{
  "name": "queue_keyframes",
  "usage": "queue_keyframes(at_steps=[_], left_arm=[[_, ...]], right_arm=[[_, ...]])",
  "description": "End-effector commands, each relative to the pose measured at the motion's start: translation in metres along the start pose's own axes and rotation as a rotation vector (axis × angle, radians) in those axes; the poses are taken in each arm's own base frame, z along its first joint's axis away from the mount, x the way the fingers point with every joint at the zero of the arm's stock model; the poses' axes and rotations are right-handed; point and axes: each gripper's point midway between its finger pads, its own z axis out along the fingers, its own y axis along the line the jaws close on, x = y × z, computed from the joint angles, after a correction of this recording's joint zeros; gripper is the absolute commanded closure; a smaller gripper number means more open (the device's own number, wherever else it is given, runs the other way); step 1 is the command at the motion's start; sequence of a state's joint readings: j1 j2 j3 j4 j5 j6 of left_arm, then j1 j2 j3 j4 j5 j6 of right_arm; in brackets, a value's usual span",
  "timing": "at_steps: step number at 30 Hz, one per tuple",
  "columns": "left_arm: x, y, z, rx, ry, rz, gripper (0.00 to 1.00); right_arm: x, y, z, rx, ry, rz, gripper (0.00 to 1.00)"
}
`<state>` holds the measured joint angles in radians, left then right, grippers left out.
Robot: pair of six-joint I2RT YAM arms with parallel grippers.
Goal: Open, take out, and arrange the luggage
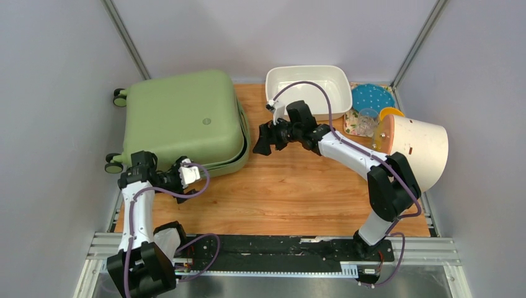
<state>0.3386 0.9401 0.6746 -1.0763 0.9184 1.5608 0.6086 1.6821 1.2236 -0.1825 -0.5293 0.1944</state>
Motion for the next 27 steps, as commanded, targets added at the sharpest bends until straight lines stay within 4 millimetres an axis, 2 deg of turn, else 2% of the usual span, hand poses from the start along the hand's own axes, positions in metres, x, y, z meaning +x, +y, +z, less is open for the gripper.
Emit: queue_keyframes(at_steps=[1,3,6,12,15,16,18,19,21,22,24,27], left_arm=[[0.039,-0.015,0.01,0.072,0.125,-0.026,0.13],[0.043,-0.016,0.013,0.069,0.135,-0.026,0.14],[0.059,-0.028,0.018,0.097,0.183,-0.022,0.14],[0.072,-0.037,0.023,0.117,0.216,-0.018,0.14],[0.077,-0.035,0.028,0.073,0.222,-0.025,0.14],[0.077,-0.025,0.03,0.027,0.22,0.005,0.14],[0.076,-0.022,0.033,-0.047,0.199,0.021,0.12],[0.074,-0.004,0.032,-0.133,0.188,0.079,0.12],[0.073,0.005,0.033,-0.261,0.166,0.135,0.12],[0.066,0.025,0.028,-0.362,0.15,0.216,0.11],[0.063,0.032,0.025,-0.451,0.138,0.299,0.11],[0.046,0.05,0.011,-0.56,0.118,0.37,0.11]], right_arm=[[-0.008,0.003,-0.001,-0.02,-0.025,-0.004,0.15],[-0.008,0.003,-0.001,-0.02,-0.026,0.0,0.15],[-0.008,0.003,-0.001,-0.021,-0.025,0.004,0.15],[-0.009,0.003,0.001,-0.027,-0.025,0.017,0.15],[-0.01,0.007,0.003,-0.044,-0.029,0.031,0.15],[-0.011,0.008,0.003,-0.049,-0.031,0.036,0.15],[-0.012,0.009,0.005,-0.057,-0.029,0.051,0.15],[-0.013,0.01,0.004,-0.061,-0.031,0.051,0.15],[-0.015,0.012,0.004,-0.068,-0.034,0.055,0.15],[-0.016,0.014,0.003,-0.075,-0.036,0.057,0.15],[-0.019,0.02,0.002,-0.104,-0.04,0.066,0.15],[-0.025,0.029,0.001,-0.146,-0.052,0.082,0.15]])
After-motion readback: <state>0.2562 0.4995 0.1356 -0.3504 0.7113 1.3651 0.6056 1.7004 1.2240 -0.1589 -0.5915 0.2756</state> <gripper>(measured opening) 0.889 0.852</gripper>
